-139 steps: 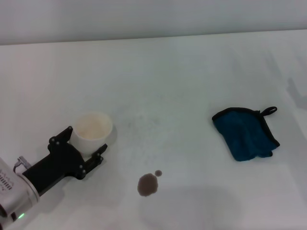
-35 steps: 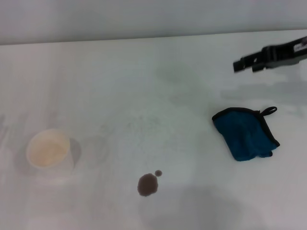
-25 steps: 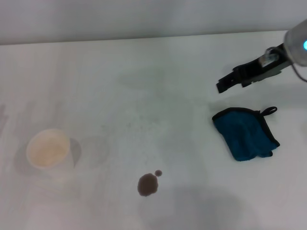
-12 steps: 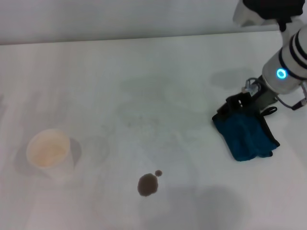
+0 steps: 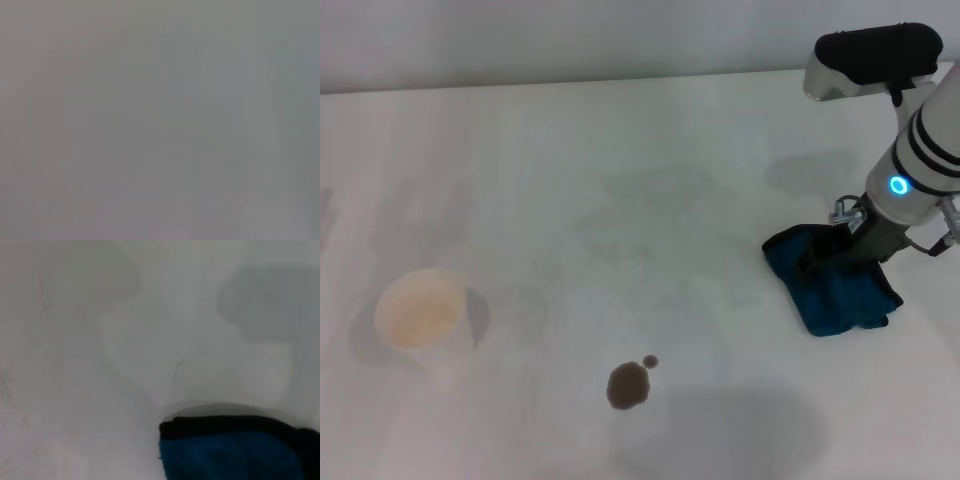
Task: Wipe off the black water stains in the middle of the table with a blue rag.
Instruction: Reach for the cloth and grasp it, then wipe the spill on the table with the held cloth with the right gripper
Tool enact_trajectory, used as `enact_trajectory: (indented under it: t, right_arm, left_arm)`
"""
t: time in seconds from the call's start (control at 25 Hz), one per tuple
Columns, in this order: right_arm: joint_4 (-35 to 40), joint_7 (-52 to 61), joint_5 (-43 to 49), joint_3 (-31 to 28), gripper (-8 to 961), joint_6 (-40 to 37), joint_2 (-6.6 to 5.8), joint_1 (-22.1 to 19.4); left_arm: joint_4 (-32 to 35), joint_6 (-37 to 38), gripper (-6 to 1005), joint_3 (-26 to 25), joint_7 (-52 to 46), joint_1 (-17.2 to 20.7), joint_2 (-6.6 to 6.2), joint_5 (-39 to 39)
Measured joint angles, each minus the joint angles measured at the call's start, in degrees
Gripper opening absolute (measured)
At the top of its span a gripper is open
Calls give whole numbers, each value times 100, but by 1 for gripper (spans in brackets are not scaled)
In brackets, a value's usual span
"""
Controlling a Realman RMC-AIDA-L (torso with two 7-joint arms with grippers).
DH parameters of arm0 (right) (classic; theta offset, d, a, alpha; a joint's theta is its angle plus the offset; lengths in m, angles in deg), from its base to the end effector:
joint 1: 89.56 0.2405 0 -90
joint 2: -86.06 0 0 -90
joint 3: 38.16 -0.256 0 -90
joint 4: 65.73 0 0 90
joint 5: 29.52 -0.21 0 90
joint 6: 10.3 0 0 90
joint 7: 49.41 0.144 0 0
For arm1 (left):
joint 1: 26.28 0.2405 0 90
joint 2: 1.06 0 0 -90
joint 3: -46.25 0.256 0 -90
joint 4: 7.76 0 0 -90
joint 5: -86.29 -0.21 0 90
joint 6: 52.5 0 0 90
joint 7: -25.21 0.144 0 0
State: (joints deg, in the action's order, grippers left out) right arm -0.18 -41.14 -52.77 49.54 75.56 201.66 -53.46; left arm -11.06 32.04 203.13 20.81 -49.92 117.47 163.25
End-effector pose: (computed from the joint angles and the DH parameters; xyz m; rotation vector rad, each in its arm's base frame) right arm 0.2355 0.3551 -0.0072 -1.9117 1.6179 -0.6216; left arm -0.3489 0.3012 0.0432 -1.4775 -0.2293 -0.6231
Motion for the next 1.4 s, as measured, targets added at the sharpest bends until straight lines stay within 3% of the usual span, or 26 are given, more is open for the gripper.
enact_trajectory:
  t: [0.24, 0.48, 0.68, 1.0, 1.24, 1.4]
  right_arm:
    - [-325, -26, 27, 18, 684, -106, -17, 193]
    - [-780, 6, 176, 162, 515, -134, 4, 454]
    - [-865, 92, 189, 341, 457, -162, 14, 560]
    - [-861, 117, 202, 406, 288, -119, 19, 616]
    - [-645, 177, 139, 586, 90, 7, 34, 633]
    - [-465, 287, -24, 822, 78, 18, 55, 636]
  left_arm:
    - [-55, -180, 877, 0, 0, -34, 2, 91]
    - [-59, -182, 876, 0, 0, -64, 3, 217]
    - [-98, -213, 875, 0, 0, -116, -2, 224]
    - [-138, -314, 876, 0, 0, -175, -7, 224]
    - [-137, -377, 877, 0, 0, -208, -7, 284]
    - [-137, -378, 877, 0, 0, -244, -7, 288]
